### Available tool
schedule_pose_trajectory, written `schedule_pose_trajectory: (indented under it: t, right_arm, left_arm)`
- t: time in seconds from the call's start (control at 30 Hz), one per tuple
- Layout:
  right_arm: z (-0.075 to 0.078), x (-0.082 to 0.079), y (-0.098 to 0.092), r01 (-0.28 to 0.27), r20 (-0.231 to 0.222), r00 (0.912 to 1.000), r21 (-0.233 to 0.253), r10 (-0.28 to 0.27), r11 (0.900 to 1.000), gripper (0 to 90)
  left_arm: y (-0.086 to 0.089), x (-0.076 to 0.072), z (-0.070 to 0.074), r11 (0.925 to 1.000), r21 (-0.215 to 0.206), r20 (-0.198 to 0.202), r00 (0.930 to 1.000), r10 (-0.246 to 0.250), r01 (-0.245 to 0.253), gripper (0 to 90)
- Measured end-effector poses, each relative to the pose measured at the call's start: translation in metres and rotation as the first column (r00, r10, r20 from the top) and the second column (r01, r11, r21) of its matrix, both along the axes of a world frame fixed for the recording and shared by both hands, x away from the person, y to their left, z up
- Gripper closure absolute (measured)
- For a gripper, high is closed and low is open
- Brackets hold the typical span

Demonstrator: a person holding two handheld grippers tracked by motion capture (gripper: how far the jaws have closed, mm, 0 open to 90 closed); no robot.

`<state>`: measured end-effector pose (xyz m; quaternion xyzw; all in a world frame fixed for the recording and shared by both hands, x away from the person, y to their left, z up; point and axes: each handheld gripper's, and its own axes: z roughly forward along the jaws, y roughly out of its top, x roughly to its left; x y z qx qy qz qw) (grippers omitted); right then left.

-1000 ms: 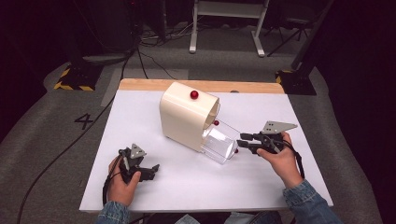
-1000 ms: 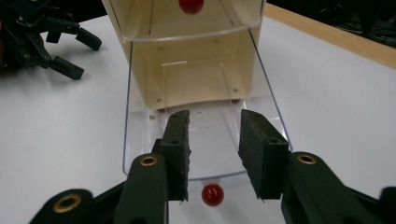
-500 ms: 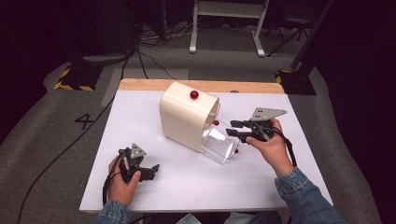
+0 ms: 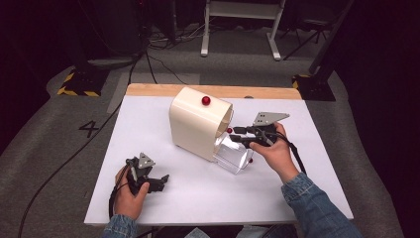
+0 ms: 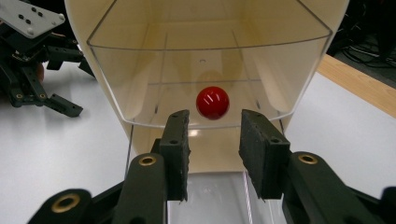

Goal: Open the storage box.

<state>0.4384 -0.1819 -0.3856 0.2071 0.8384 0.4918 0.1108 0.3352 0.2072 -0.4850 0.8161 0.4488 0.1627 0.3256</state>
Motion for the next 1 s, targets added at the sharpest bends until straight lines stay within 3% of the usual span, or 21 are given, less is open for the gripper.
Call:
schedule_pose_trajectory:
  t: [0.23, 0.33, 0.67, 1.0]
  right_arm:
    - [-0.0036, 0.0046, 0.0041, -0.019, -0.002, 0.9998, 0.037, 0.019, 0.999, 70.3]
    - [-0.0028, 0.0039, 0.0053, -0.016, 0.01, 0.9998, 0.029, 0.016, 0.999, 73.3]
    - [-0.0025, 0.0045, 0.006, -0.013, 0.007, 0.9999, 0.047, 0.013, 0.999, 73.9]
    - [0.0022, -0.0025, 0.0024, -0.013, 0.046, 0.9989, 0.05, 0.011, 0.999, 74.3]
  left_arm:
    - [0.0, 0.0, -0.0001, 1.0, -0.001, 0.001, 1.0, 0.0, 0.0, 9.5]
    - [0.0001, 0.0001, -0.0001, 1.0, -0.001, 0.0, 1.0, -0.001, 0.001, 9.5]
    - [0.0002, 0.0004, -0.0001, 1.0, 0.0, 0.002, 1.0, -0.002, 0.002, 9.5]
    - [0.0, 0.0001, -0.0002, 1.0, -0.002, 0.002, 1.0, -0.001, 0.001, 9.5]
